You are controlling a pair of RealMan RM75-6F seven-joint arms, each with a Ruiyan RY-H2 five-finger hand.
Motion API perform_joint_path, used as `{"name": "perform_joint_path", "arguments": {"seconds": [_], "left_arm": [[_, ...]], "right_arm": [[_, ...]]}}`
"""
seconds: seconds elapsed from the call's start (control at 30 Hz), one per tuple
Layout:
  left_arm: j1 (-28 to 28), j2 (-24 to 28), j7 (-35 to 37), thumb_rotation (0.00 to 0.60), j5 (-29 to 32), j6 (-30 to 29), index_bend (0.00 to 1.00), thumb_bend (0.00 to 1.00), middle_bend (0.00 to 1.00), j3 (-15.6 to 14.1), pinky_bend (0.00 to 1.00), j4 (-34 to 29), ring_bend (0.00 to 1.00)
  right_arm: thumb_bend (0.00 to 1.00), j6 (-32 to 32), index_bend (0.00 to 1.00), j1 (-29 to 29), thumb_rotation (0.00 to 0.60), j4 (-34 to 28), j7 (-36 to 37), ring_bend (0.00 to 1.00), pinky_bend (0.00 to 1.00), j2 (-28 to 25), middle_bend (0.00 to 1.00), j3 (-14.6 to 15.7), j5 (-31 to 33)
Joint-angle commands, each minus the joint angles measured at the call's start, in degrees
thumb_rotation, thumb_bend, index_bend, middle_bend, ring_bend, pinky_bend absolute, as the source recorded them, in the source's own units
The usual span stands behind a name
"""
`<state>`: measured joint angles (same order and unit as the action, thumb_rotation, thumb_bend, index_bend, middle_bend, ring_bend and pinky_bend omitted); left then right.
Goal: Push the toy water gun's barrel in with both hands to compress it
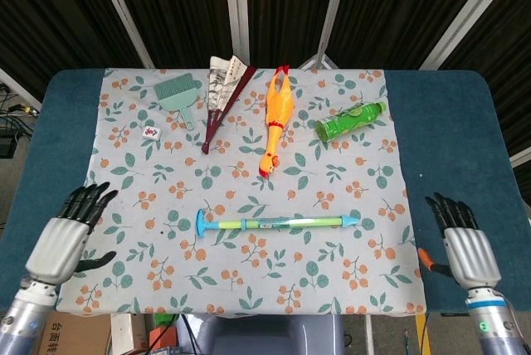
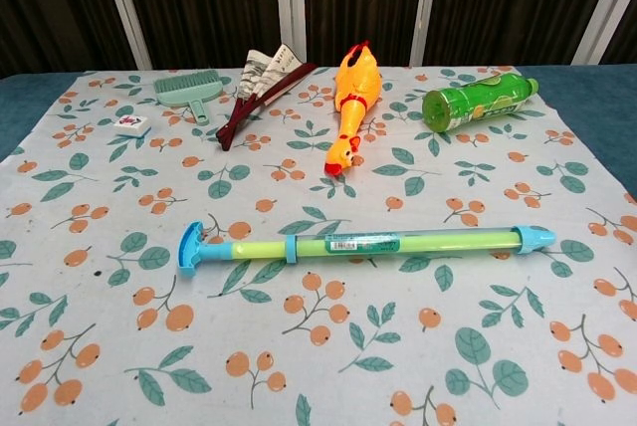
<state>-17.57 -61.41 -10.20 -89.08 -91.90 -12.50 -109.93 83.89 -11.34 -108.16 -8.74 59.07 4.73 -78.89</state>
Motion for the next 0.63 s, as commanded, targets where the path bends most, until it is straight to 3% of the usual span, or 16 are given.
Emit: {"name": "perform_joint_path", "arguments": {"seconds": [0.03,0.3,0.63], "left_arm": [[6.13,3.06,9.09,0.6,-4.21,-5.08,0.0,0.16,0.0,-3.29,0.0,7.35,0.0],[12.65,1.65,18.96,0.6,-4.91,-10.77,0.0,0.16,0.0,-1.95,0.0,18.08,0.0],[15.85,1.13,21.93,0.6,-2.03,-10.35,0.0,0.16,0.0,1.69,0.0,20.71,0.0]], "right_arm": [[0.32,4.57,0.0,4.23,0.6,3.29,2.88,0.0,0.0,-1.33,0.0,2.41,-4.53],[0.32,14.89,0.0,10.72,0.6,12.38,7.44,0.0,0.0,0.06,0.0,2.08,-10.77],[0.32,14.57,0.0,13.27,0.6,13.72,11.84,0.0,0.0,-0.13,0.0,0.7,-9.77]]}}
